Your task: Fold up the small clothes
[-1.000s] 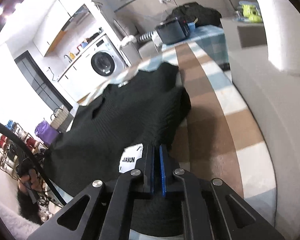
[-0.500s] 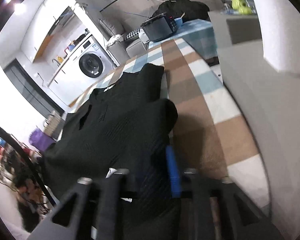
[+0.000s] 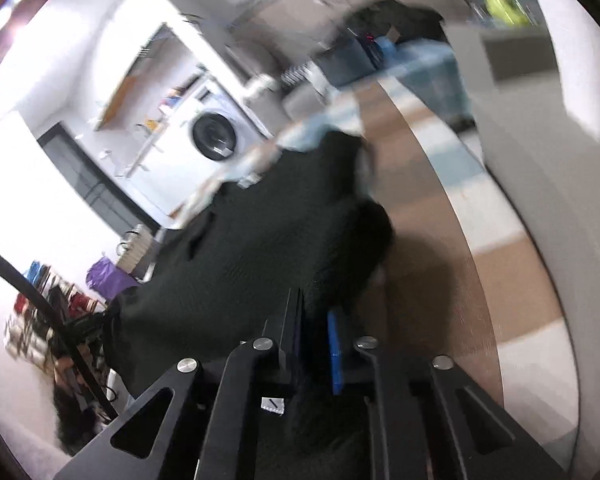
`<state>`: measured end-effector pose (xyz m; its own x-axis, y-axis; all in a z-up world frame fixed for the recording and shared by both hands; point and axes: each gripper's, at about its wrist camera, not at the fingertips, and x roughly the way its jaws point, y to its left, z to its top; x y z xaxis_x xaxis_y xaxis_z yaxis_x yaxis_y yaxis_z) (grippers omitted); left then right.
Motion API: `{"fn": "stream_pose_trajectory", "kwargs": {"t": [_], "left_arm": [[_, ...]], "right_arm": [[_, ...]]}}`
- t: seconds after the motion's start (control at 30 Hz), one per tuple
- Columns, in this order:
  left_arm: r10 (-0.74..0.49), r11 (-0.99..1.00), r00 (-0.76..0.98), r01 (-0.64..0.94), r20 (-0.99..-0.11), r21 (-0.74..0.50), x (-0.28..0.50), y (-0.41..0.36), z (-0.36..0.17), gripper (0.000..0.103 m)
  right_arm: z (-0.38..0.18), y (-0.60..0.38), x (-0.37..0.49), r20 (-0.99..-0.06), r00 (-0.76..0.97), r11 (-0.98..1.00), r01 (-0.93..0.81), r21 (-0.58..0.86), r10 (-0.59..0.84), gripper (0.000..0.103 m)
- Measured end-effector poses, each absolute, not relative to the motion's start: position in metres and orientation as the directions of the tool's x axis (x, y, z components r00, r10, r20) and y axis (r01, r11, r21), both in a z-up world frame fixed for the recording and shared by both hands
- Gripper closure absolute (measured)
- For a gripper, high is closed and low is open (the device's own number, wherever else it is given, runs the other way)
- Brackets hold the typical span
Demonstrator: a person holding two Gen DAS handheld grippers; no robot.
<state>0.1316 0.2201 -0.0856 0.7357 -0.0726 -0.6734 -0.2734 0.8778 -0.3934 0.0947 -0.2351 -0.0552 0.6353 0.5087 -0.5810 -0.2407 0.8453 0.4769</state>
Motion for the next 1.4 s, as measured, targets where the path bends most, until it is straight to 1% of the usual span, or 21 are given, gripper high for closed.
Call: {"fn": "stream_pose_trajectory", "kwargs": {"t": [0.17,0.27,0.37,0.43,0.5,0.6,0.7,0.77,0.8,0.83,0.87,0.9,0.93,1.0,1.17,1.23,1.33,1.4], "left_arm": [[-0.079,0.868,0.796,-0.242,-0.601,-0.434,0.132,0.223,-0.061,0.098],[-0.065,0.872,0.821,-0.229,-0.568,-0.432,0.138,0.224,-0.047,0.098],[-0.049,0.872,0.831,-0.235,-0.554,-0.430,0.152,0.227,-0.039,0.098],[-0.034,0.869,0.829,-0.251,-0.559,-0.426,0.164,0.231,-0.039,0.098],[-0.010,0.872,0.816,-0.276,-0.578,-0.404,0.178,0.235,-0.044,0.098],[0.030,0.872,0.768,-0.333,-0.640,-0.359,0.197,0.242,-0.062,0.098],[0.037,0.865,0.724,-0.368,-0.689,-0.341,0.203,0.246,-0.082,0.098],[0.017,0.860,0.718,-0.366,-0.696,-0.356,0.200,0.250,-0.089,0.098],[0.009,0.859,0.718,-0.362,-0.696,-0.362,0.197,0.250,-0.090,0.095],[0.008,0.859,0.717,-0.361,-0.697,-0.362,0.195,0.251,-0.092,0.089],[0.010,0.859,0.713,-0.364,-0.701,-0.359,0.191,0.251,-0.093,0.084],[0.011,0.856,0.708,-0.372,-0.706,-0.359,0.186,0.252,-0.094,0.076],[0.011,0.852,0.706,-0.377,-0.708,-0.363,0.180,0.253,-0.094,0.070],[0.002,0.844,0.706,-0.381,-0.708,-0.378,0.169,0.253,-0.096,0.068],[-0.007,0.847,0.681,-0.385,-0.732,-0.367,0.148,0.242,-0.100,0.066],[-0.001,0.851,0.675,-0.386,-0.738,-0.355,0.139,0.238,-0.101,0.066],[-0.018,0.840,0.676,-0.389,-0.737,-0.378,0.130,0.235,-0.102,0.066],[-0.022,0.836,0.678,-0.391,-0.735,-0.385,0.125,0.233,-0.103,0.066]], "right_arm": [[-0.026,-0.228,0.102,-0.487,0.689,0.827,-0.315,0.465,0.536,0.096],[-0.013,-0.224,0.120,-0.467,0.713,0.835,-0.316,0.451,0.522,0.096],[-0.005,-0.221,0.150,-0.472,0.729,0.846,-0.279,0.455,0.495,0.096],[-0.006,-0.218,0.173,-0.495,0.740,0.864,-0.237,0.443,0.456,0.096],[-0.014,-0.216,0.197,-0.546,0.737,0.891,-0.169,0.422,0.398,0.096],[-0.035,-0.220,0.224,-0.635,0.695,0.913,-0.077,0.400,0.337,0.096],[-0.058,-0.230,0.235,-0.696,0.628,0.900,-0.018,0.436,0.350,0.093],[-0.067,-0.239,0.230,-0.700,0.600,0.876,-0.002,0.483,0.387,0.085],[-0.070,-0.244,0.223,-0.699,0.587,0.864,-0.002,0.504,0.409,0.080],[-0.071,-0.247,0.216,-0.698,0.577,0.854,0.003,0.520,0.423,0.070],[-0.073,-0.251,0.206,-0.688,0.571,0.838,0.001,0.546,0.447,0.063],[-0.075,-0.255,0.194,-0.678,0.566,0.823,0.000,0.568,0.469,0.061],[-0.077,-0.260,0.183,-0.682,0.560,0.817,0.015,0.577,0.471,0.061],[-0.079,-0.266,0.162,-0.679,0.558,0.808,0.026,0.589,0.477,0.061],[-0.087,-0.284,0.118,-0.684,0.558,0.784,0.093,0.614,0.470,0.061],[-0.092,-0.285,0.112,-0.678,0.537,0.756,0.109,0.646,0.502,0.061],[-0.098,-0.286,0.094,-0.582,0.556,0.648,0.099,0.755,0.594,0.061],[-0.103,-0.280,0.091,-0.566,0.560,0.624,0.108,0.774,0.605,0.060]]}}
